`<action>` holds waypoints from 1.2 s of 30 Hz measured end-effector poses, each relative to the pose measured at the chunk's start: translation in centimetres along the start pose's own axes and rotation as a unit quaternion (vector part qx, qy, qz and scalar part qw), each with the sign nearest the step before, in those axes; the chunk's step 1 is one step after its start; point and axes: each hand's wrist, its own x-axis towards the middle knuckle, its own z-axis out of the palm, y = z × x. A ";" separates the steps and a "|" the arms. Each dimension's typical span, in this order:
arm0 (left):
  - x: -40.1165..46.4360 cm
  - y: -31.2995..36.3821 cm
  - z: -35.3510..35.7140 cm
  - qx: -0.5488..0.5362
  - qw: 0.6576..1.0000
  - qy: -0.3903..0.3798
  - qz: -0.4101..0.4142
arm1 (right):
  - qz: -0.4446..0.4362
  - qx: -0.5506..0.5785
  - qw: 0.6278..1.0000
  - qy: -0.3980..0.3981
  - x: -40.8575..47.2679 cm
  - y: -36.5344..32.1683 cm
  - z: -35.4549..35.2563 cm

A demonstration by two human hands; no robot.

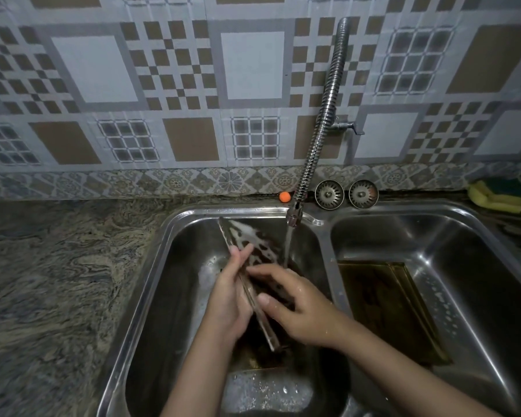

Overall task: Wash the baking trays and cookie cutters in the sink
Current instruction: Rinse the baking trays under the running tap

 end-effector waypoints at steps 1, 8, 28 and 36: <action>0.0 0.0 -0.1 -0.014 1.000 0.014 0.015 | 0.002 0.030 1.000 0.001 0.4 -0.3 -0.2; -0.1 -1.2 -1.9 -0.043 0.991 0.100 0.072 | 0.072 -0.136 0.981 0.116 2.7 0.0 -5.5; 0.6 -4.8 -3.5 0.098 0.988 0.086 0.088 | 0.242 -0.401 0.881 -0.061 0.5 4.4 -3.3; 0.7 -2.5 -3.4 0.072 0.980 0.081 0.167 | 0.103 -0.347 0.929 -0.078 -0.1 4.5 -1.2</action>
